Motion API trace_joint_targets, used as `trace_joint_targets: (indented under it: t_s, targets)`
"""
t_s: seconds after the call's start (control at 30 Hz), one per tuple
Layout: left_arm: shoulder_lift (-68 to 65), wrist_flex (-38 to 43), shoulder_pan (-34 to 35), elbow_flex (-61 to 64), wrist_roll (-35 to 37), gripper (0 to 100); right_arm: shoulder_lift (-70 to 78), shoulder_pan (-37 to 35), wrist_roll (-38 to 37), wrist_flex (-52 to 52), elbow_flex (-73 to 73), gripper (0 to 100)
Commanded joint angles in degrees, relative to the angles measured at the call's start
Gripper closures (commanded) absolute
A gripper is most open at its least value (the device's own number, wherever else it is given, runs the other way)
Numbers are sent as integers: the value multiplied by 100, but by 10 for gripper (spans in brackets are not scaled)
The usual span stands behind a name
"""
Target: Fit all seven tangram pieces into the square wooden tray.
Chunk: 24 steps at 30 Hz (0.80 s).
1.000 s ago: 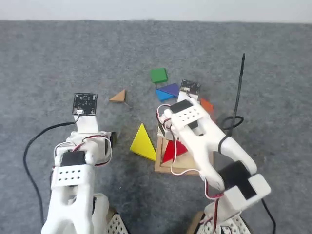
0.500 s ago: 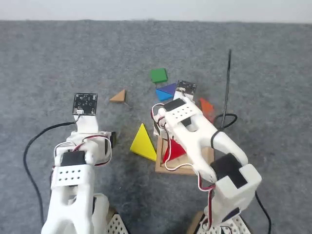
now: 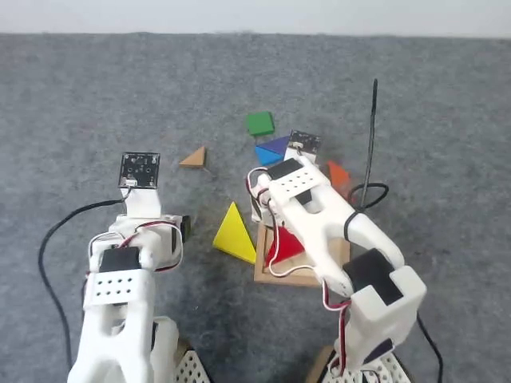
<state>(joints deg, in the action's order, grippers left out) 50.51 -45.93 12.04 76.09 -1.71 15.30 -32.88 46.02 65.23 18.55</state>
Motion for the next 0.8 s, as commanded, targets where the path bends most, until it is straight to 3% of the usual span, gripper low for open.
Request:
trace_joint_targets:
  t_s: [0.0,0.17,0.63,0.77]
  targets:
    - [97,114,35,-31,-53,776,198,180,18,48,-62,866]
    - [97,114,35,-31,-53,776,198,418,18,75,-35,868]
    - [97,105,26,-31,-53,776,145,919,-633,1631,-431,874]
    - [105,97,26,-31,-53,776,145,919,-659,1648,-448,920]
